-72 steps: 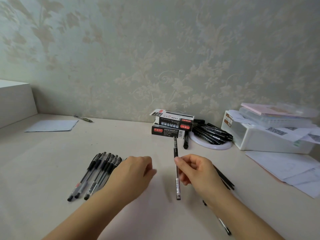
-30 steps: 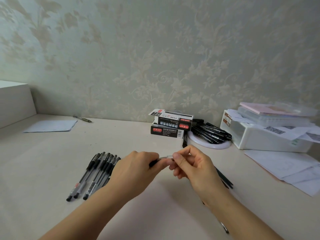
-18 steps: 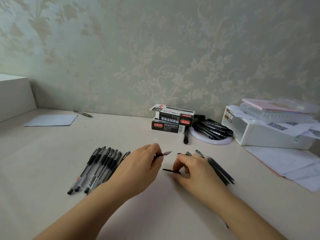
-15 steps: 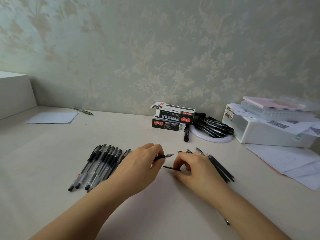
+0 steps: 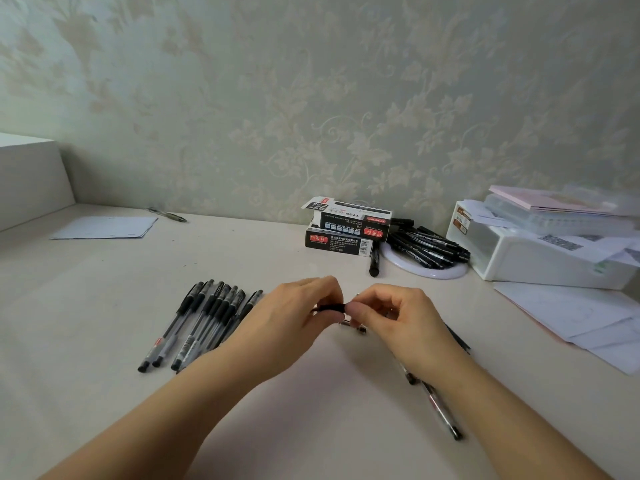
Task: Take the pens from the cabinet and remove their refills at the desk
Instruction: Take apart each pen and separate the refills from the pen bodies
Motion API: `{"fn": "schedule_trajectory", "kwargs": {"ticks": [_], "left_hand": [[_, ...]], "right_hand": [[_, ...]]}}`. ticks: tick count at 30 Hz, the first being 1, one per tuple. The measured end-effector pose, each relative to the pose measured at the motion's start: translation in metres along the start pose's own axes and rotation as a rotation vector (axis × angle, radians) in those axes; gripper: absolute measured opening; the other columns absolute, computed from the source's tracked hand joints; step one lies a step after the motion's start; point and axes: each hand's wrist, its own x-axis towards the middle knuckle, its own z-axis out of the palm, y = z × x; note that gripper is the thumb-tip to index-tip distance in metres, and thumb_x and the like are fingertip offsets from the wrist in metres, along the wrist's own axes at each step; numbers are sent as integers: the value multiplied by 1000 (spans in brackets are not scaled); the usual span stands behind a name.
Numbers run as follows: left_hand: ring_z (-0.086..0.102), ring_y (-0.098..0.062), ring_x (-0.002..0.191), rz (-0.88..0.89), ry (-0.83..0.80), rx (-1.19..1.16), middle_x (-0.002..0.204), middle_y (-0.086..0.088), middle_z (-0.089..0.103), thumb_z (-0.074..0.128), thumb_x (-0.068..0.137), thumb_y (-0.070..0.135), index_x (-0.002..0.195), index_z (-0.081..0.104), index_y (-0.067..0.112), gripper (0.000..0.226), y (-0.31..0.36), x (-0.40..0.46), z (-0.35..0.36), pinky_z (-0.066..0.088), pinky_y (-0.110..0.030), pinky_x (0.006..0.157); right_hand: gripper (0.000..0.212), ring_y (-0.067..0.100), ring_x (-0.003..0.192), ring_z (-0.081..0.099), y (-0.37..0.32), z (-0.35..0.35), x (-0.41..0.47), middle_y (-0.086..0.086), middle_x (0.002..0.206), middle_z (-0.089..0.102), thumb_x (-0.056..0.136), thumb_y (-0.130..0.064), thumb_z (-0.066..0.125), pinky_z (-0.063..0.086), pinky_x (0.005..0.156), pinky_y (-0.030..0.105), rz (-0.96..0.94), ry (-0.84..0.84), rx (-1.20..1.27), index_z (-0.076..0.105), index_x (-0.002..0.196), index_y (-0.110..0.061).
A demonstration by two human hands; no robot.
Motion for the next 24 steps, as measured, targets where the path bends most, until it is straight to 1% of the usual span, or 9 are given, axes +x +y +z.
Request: {"fn": "schedule_trajectory", "kwargs": {"ticks": [4,8,11,13,15,17,19,21,24], "left_hand": [[52,-3,68,-32,-70,-8,74,13,62,48,98,29,91,59,32,13,-1,0,0,38,-20,58],[50,-2,67,-51,-87,34,72,12,58,45,99,33,92,58,32,16,-1,0,2,36,-21,58],[50,-3,68,-57,-65,51,71,15,54,45,99,36,94,58,32,14,-2,-1,1,42,-26,62],[51,-6,69,-47,-57,35,70,17,53,46,99,35,96,59,30,15,-1,-1,1,45,-30,64],[51,-6,70,-31,-57,37,70,19,51,46,99,35,98,60,29,15,0,-1,1,46,-31,66],[51,-7,70,-25,-55,45,70,19,51,46,99,35,98,60,29,15,1,-2,2,46,-32,66],[51,-8,69,-29,-50,38,71,17,52,47,98,35,97,60,29,15,1,-1,1,46,-33,66],[50,-8,68,-37,-44,38,71,16,52,47,98,34,97,60,29,14,1,-1,1,46,-32,65],[50,-6,66,-46,-32,29,71,16,55,45,99,36,94,58,30,15,1,-1,0,44,-30,62]], "right_hand": [[4,16,77,71,2,-4,1,-9,79,76,80,-32,78,58,79,35,-1,-7,48,76,83,-34],[15,24,78,69,2,-4,0,-8,85,76,76,-27,82,58,80,40,11,-21,89,76,88,-34],[23,13,74,65,3,-3,1,-13,93,75,76,-41,80,55,76,26,28,-34,89,74,96,-34],[31,8,79,70,3,-2,0,-11,87,76,76,-56,69,53,76,18,35,-36,102,75,92,-29],[30,5,77,70,1,-1,-2,-8,78,76,82,-54,63,49,72,11,42,-34,86,75,83,-26],[17,9,76,71,1,-1,-1,-6,77,76,89,-39,67,51,72,16,47,-41,94,75,83,-26],[3,23,79,70,2,-2,0,-6,83,76,88,-27,71,57,78,32,38,-52,103,75,89,-28],[13,35,81,64,1,0,0,-10,91,75,85,-22,75,55,82,42,34,-44,105,73,95,-32],[12,20,76,67,2,1,0,-14,89,74,85,-37,72,56,74,28,47,-11,97,71,96,-33]]}}
